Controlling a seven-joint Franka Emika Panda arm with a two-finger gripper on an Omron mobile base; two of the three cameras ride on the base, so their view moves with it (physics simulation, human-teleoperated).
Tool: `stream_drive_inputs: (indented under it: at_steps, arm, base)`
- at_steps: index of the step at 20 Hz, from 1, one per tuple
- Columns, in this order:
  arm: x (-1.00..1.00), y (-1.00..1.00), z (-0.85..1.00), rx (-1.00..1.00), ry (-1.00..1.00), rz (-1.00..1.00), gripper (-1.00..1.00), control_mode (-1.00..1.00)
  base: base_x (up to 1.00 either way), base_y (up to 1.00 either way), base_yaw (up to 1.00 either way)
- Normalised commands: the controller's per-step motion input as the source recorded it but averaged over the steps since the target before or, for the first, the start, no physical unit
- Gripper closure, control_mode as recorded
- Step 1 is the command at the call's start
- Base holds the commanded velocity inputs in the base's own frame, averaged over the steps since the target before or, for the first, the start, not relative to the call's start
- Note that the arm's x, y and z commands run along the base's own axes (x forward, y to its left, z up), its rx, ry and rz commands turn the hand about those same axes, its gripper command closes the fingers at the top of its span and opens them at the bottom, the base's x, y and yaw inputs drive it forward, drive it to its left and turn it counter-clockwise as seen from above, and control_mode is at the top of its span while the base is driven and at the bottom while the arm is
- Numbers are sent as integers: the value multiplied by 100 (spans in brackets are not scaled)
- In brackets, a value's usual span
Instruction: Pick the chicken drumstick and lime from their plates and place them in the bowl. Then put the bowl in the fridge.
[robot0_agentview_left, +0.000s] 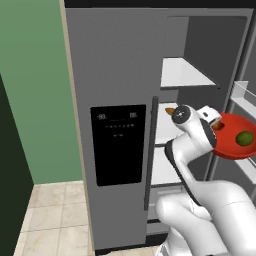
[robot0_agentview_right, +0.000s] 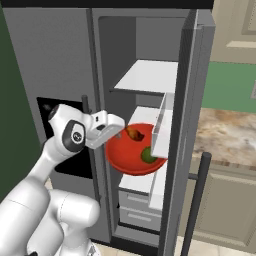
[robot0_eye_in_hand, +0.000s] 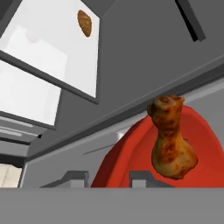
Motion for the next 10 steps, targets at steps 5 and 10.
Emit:
stream_drive_inputs:
  at_steps: [5,10]
  arm:
    - [-15,28,-1,0,17,16,100,-100]
    - [6,22,0,0,23,31,100,-100]
  base:
    - [0,0,0]
    - [0,0,0]
